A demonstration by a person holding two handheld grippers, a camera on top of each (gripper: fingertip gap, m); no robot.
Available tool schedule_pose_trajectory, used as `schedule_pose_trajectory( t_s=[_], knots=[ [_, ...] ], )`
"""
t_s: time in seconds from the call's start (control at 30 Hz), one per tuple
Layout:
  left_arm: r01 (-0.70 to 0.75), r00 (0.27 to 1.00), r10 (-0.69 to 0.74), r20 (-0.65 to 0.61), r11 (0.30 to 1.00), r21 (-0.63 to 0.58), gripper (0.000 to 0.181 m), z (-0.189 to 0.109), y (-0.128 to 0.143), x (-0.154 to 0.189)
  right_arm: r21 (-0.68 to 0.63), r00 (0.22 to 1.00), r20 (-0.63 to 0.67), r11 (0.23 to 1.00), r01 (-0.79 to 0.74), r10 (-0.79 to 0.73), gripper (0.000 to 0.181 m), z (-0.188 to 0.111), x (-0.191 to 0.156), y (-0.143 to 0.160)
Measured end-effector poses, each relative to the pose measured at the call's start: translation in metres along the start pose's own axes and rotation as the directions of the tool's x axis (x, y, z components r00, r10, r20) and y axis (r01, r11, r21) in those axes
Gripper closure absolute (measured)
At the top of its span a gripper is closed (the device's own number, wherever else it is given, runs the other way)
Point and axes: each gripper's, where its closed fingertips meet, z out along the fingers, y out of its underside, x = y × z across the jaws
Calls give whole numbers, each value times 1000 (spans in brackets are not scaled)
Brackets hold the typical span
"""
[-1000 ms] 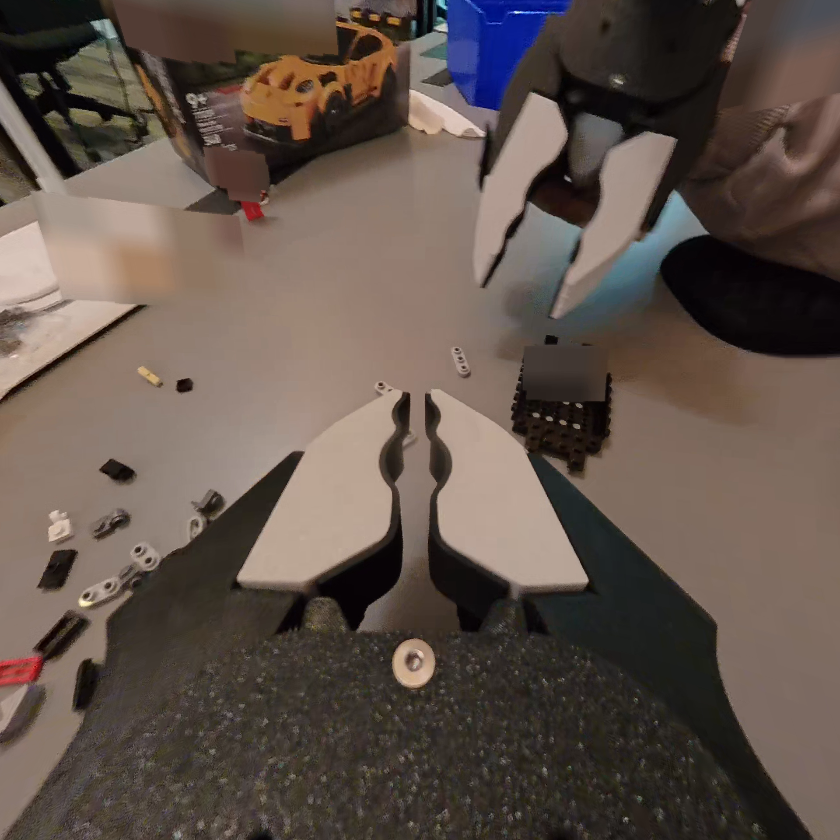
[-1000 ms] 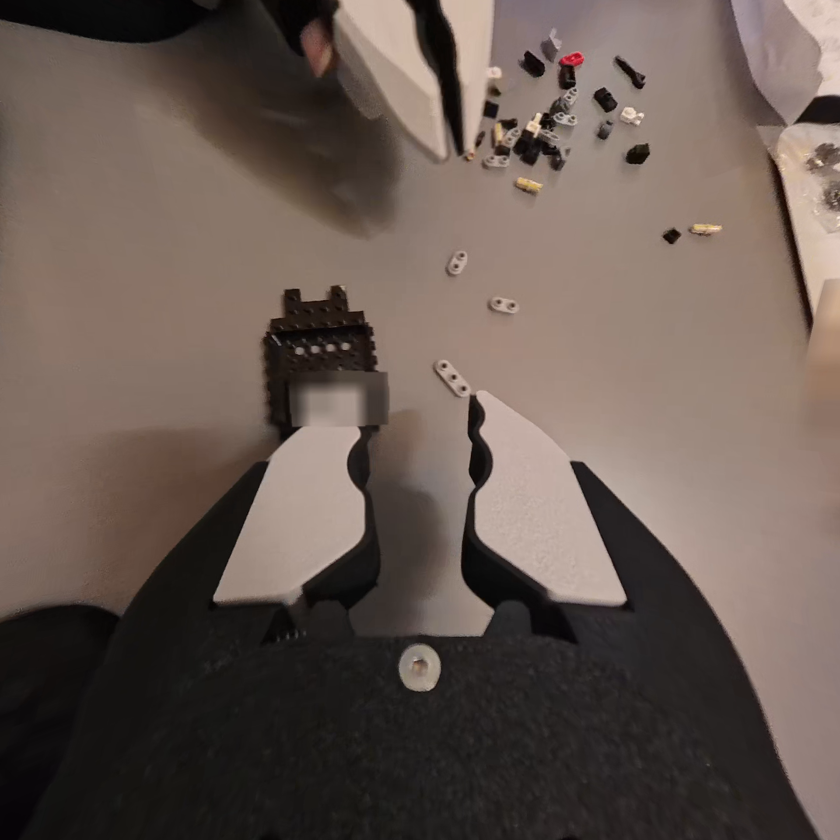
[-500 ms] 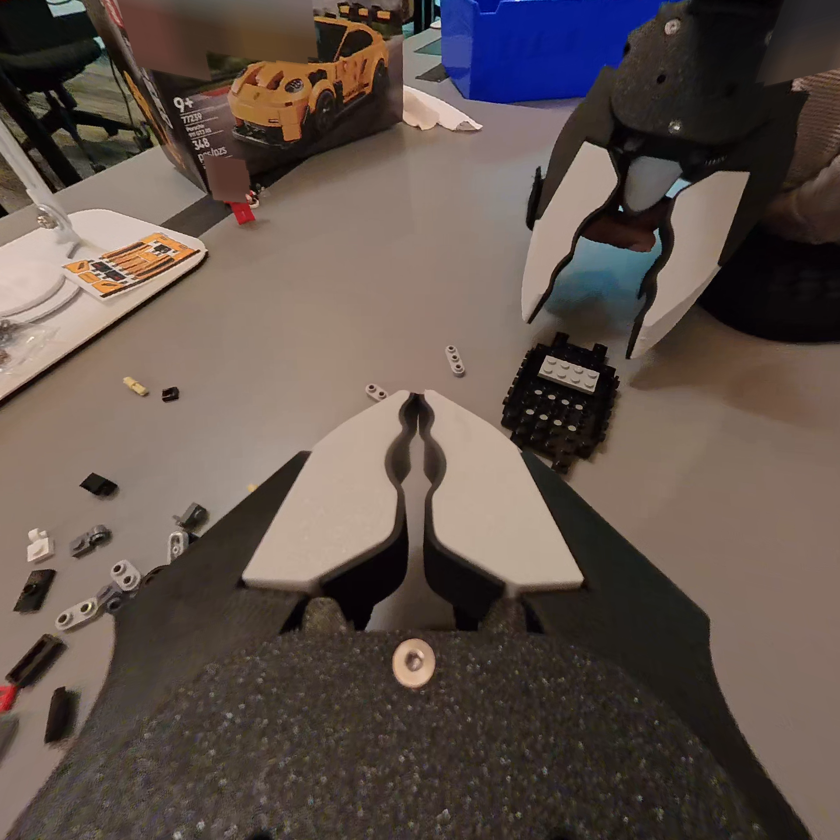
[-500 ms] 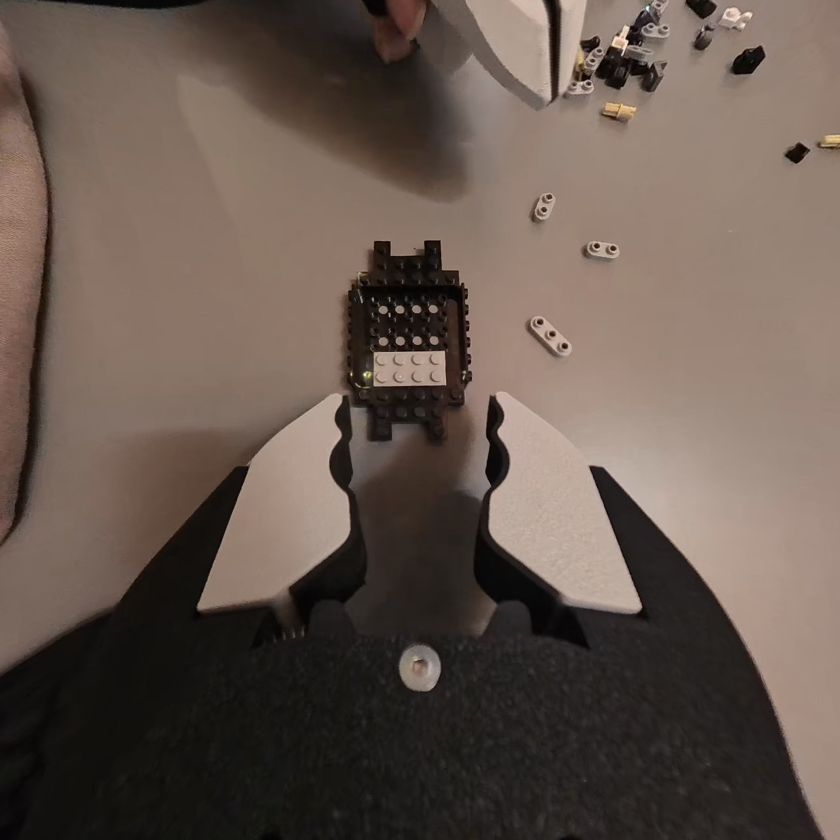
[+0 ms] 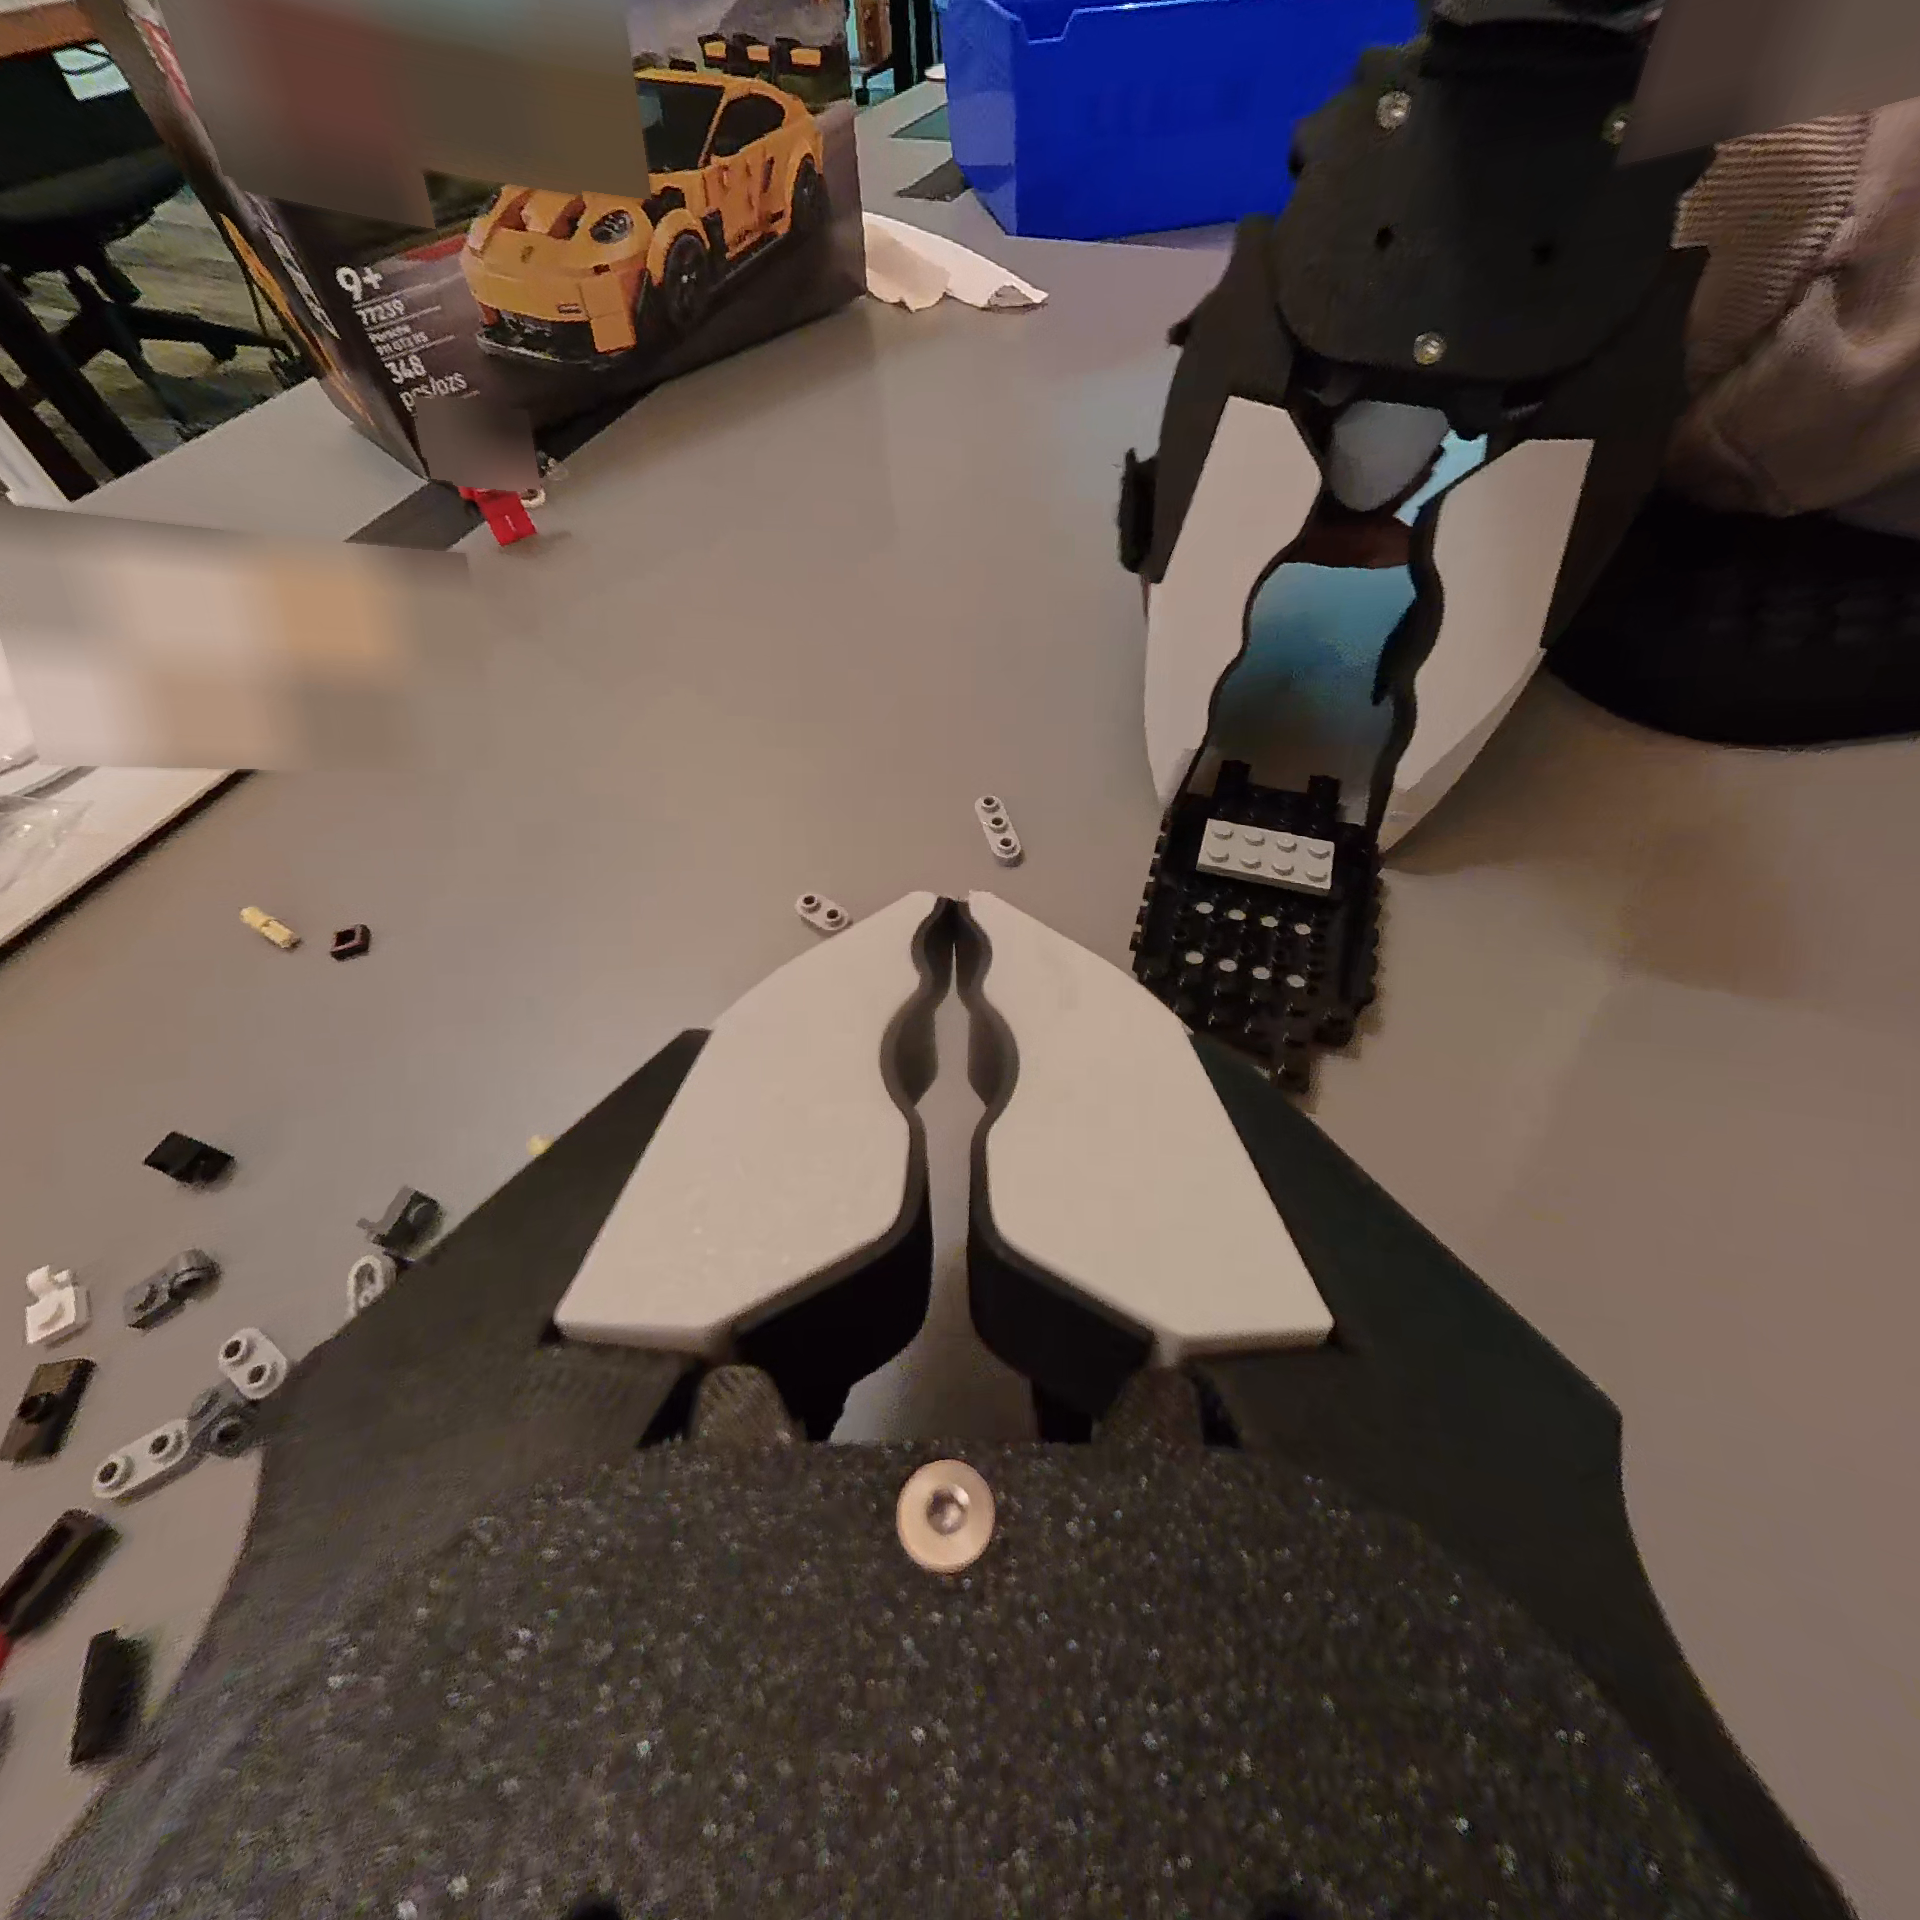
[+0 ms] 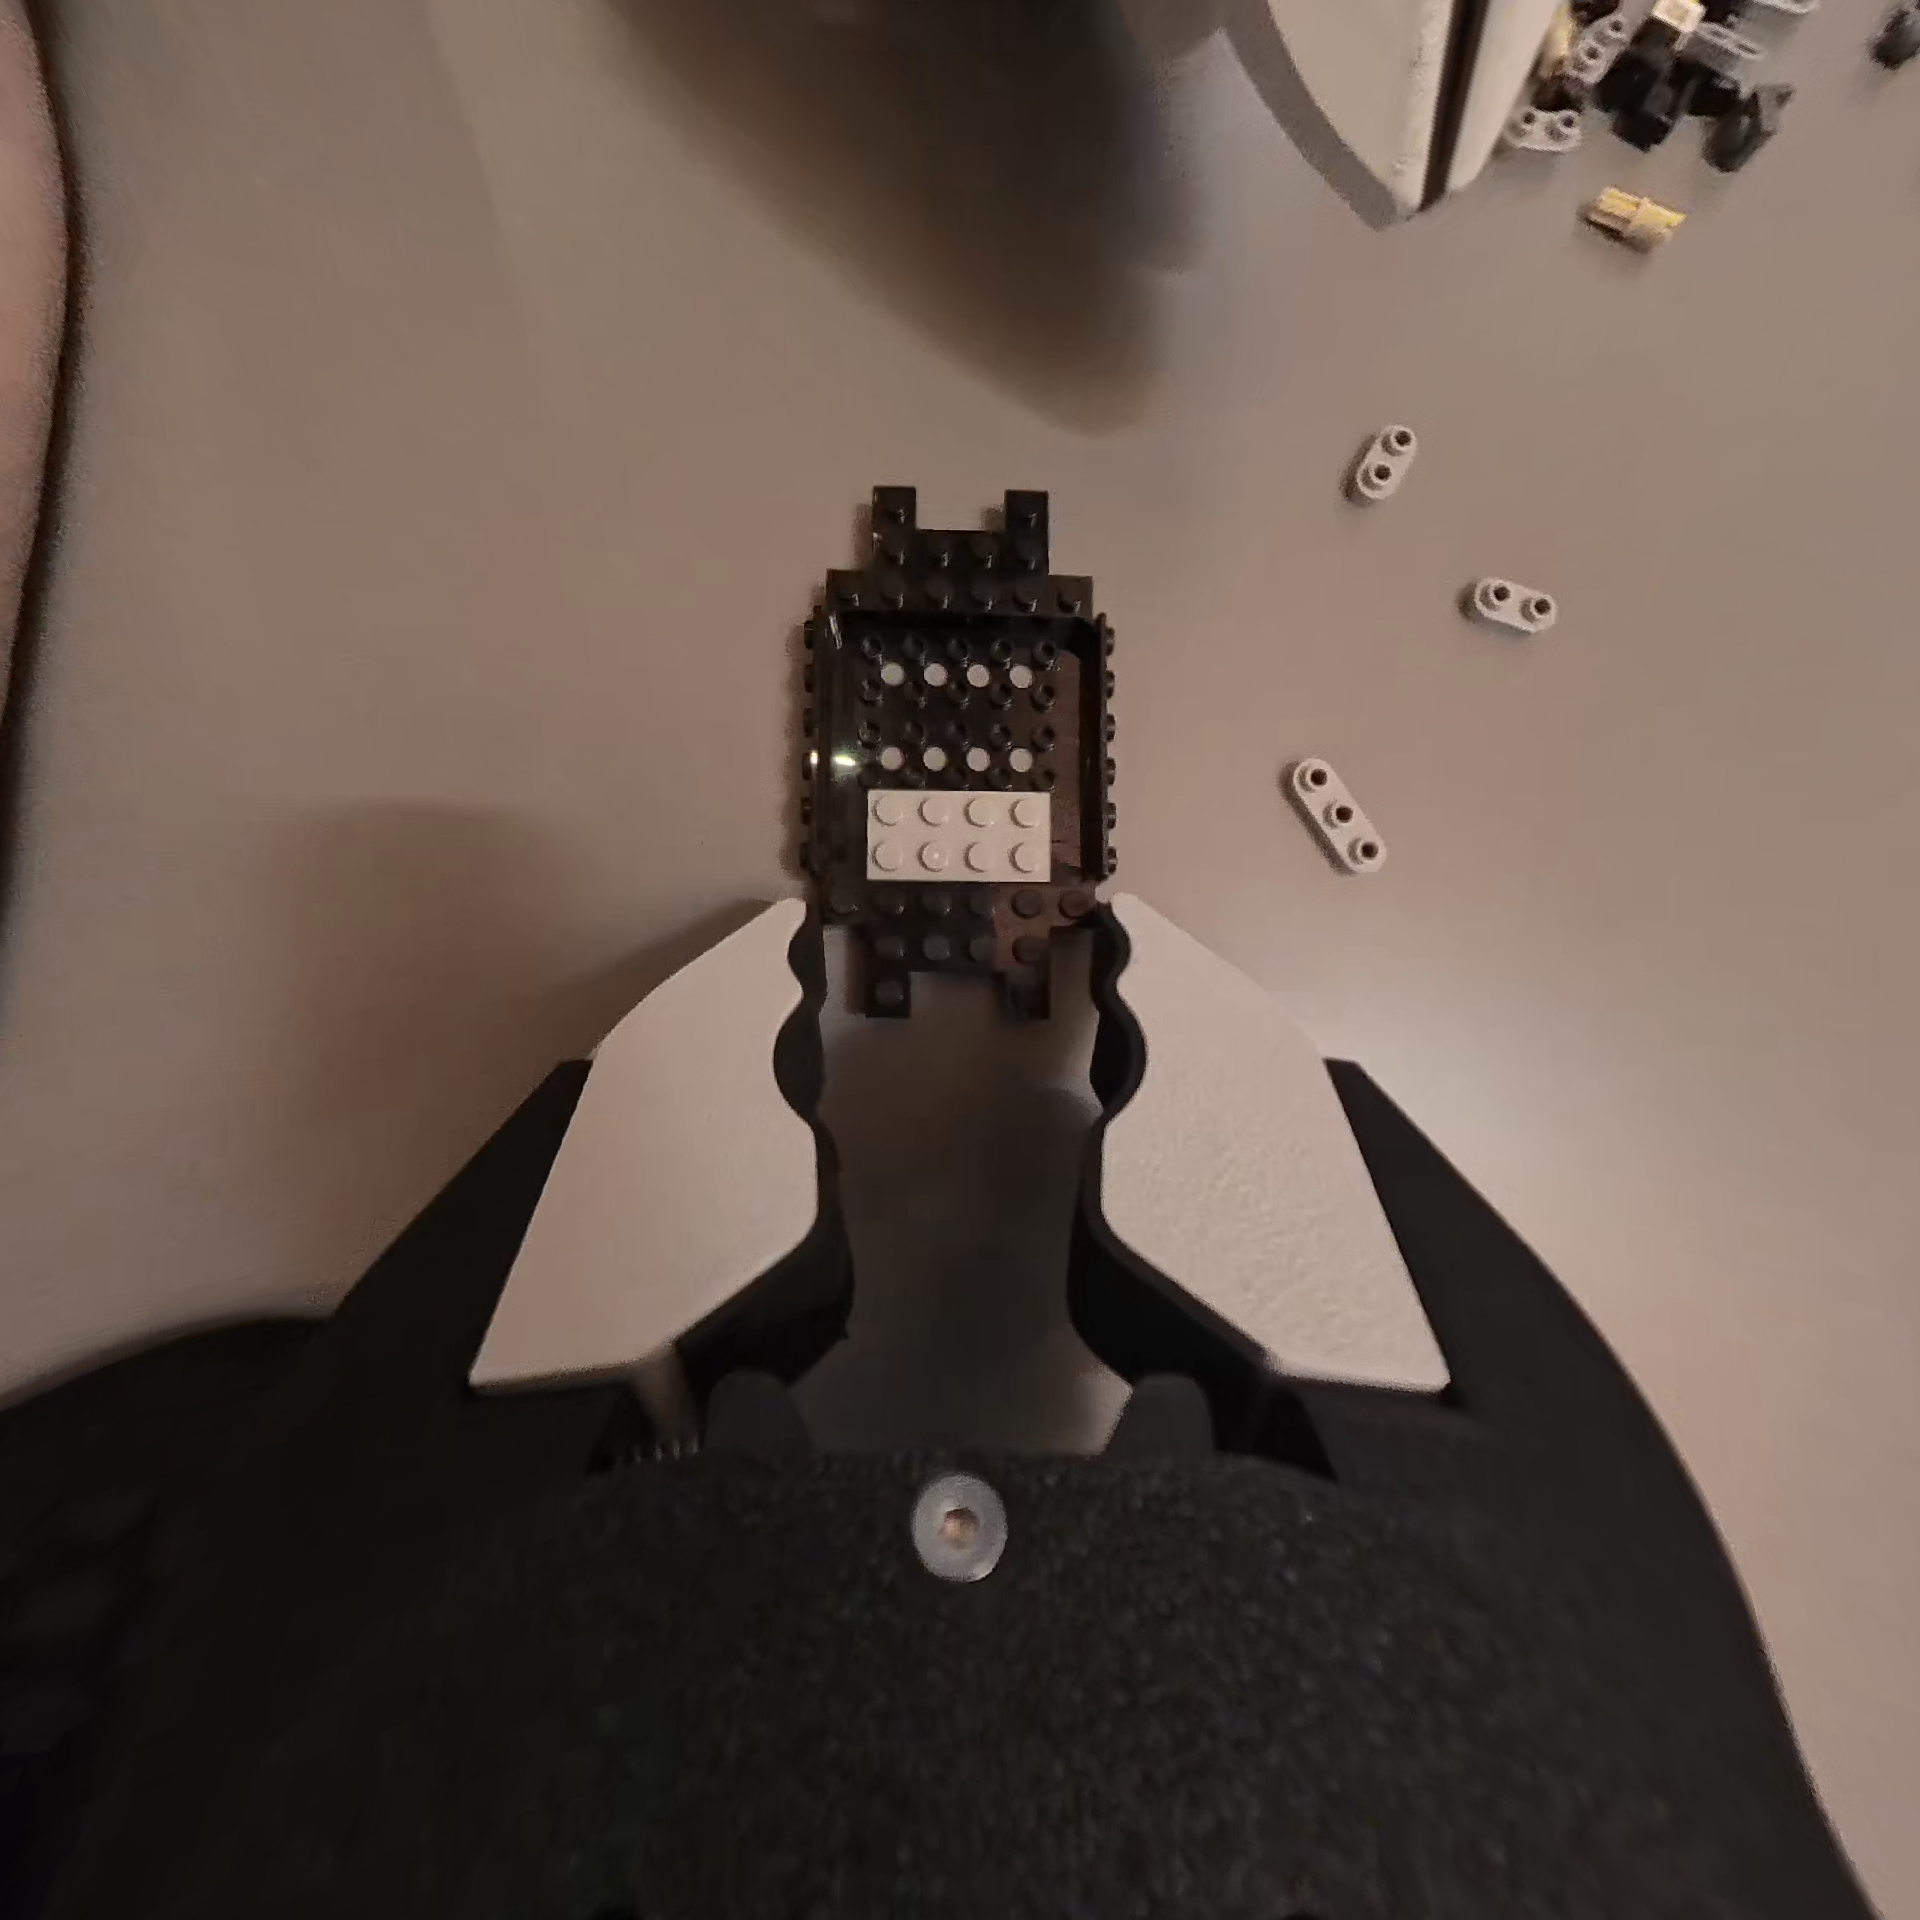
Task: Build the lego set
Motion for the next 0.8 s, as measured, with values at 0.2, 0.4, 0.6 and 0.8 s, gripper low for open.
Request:
schedule_pose_trajectory(
  t_s=[0.2, 0.4, 0.6, 0.8],
  knots=[
    [42, 992, -47, -113, 998, -48, 168, 2, 6, 17, -36, 981, 126, 988, 152, -146, 132, -6, 7, -14],
    [25, 985, -40, -170, 996, -90, 164, 3, 11, 28, -112, 956, 186, 962, 250, -227, 132, -3, 17, -18],
    [11, 983, -33, -179, 993, -122, 163, 4, 16, 30, -121, 977, 140, 976, 180, -162, 132, 4, 23, -9],
    [-35, 985, 8, -171, 987, -157, 160, 7, 22, 33, -119, 993, 62, 987, 107, -100, 132, 5, 23, -4]
  ],
)
